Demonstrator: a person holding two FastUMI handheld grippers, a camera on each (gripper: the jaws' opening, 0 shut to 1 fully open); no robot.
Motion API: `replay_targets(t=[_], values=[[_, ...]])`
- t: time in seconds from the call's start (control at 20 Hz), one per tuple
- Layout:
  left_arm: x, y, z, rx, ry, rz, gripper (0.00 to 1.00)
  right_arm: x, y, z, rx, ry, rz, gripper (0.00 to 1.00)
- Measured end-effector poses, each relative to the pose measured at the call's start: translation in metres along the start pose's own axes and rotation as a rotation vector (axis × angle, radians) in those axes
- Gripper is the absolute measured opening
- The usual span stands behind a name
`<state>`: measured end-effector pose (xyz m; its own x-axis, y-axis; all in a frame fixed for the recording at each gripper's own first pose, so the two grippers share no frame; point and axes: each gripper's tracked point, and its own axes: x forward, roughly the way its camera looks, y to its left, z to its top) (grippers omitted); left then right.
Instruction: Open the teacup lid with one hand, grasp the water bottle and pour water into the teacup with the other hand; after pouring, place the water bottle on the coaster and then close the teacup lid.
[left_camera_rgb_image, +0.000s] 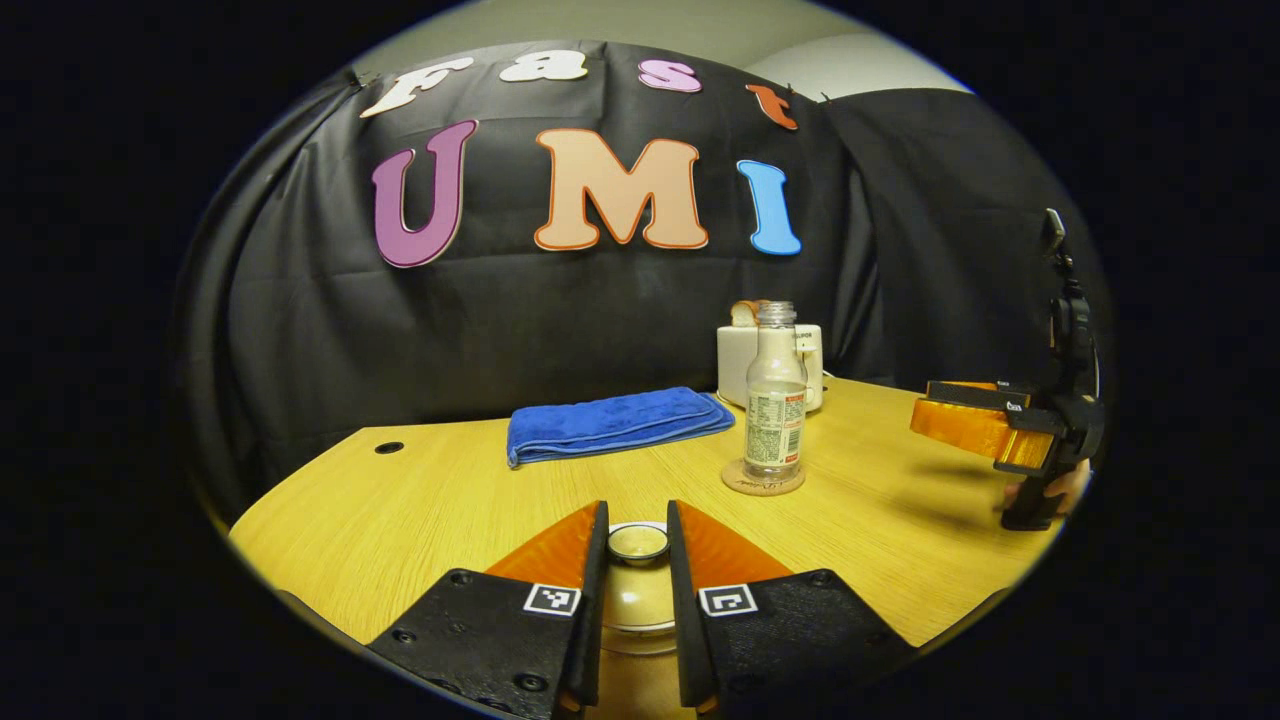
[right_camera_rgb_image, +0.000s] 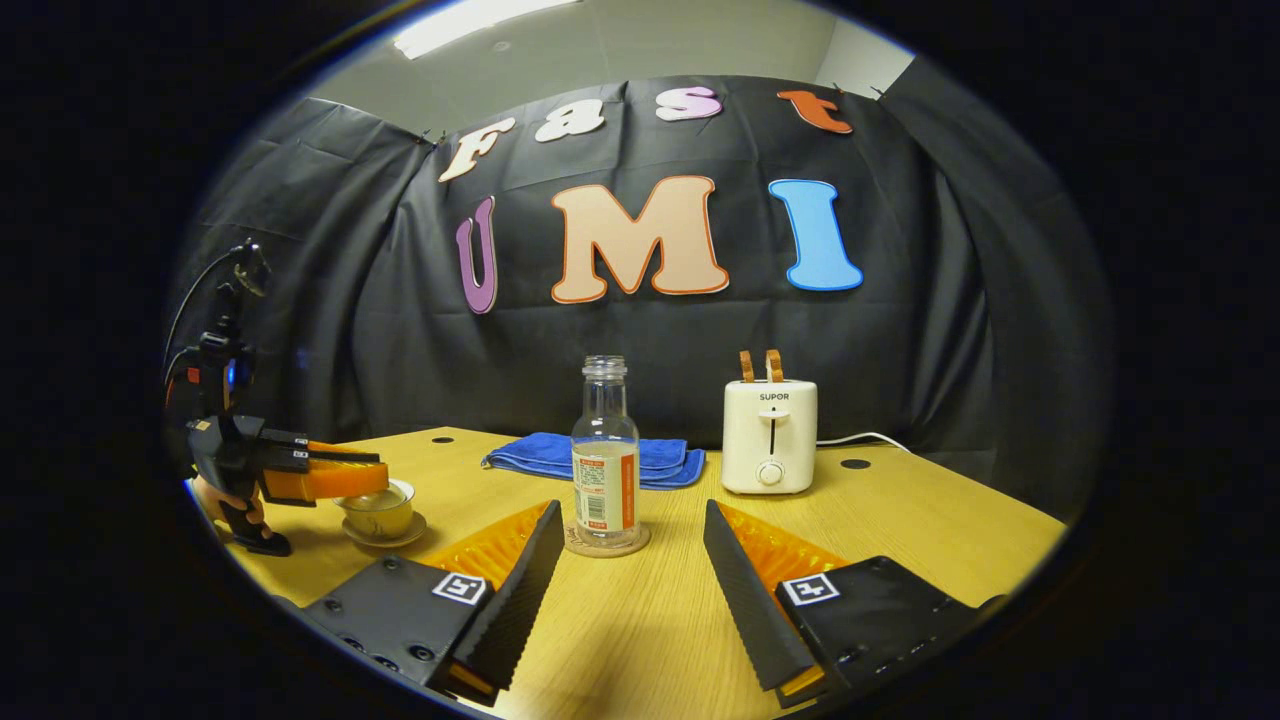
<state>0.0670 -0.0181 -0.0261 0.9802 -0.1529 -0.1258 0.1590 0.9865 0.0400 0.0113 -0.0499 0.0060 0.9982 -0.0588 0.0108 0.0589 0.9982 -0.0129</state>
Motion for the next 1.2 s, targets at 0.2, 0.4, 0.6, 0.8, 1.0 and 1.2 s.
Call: replay_targets(t=[0.2, 0.4, 0.6, 0.8, 1.0, 1.2], values=[[0.000, 0.001, 0.000, 0.002, 0.000, 0.002, 0.28, -0.001, 0.000, 0.000, 0.000, 0.000, -0.002, 0.94], [-0.001, 0.002, 0.001, 0.000, -0.003, 0.015, 0.32, -0.001, -0.001, 0.000, 0.000, 0.000, -0.009, 0.94], [-0.008, 0.010, 0.007, -0.017, -0.049, 0.045, 0.73, -0.001, -0.001, 0.001, 0.000, 0.001, -0.011, 0.94], [-0.020, 0.023, 0.019, -0.053, -0.136, 0.103, 0.91, -0.001, -0.001, 0.001, 0.000, 0.001, -0.012, 0.94], [-0.032, 0.033, 0.014, -0.054, -0.127, 0.142, 0.91, -0.002, -0.001, 0.001, 0.000, 0.002, -0.012, 0.94], [-0.054, 0.055, 0.011, -0.058, -0.126, 0.223, 0.92, -0.002, -0.006, 0.001, -0.001, 0.001, -0.031, 0.94]])
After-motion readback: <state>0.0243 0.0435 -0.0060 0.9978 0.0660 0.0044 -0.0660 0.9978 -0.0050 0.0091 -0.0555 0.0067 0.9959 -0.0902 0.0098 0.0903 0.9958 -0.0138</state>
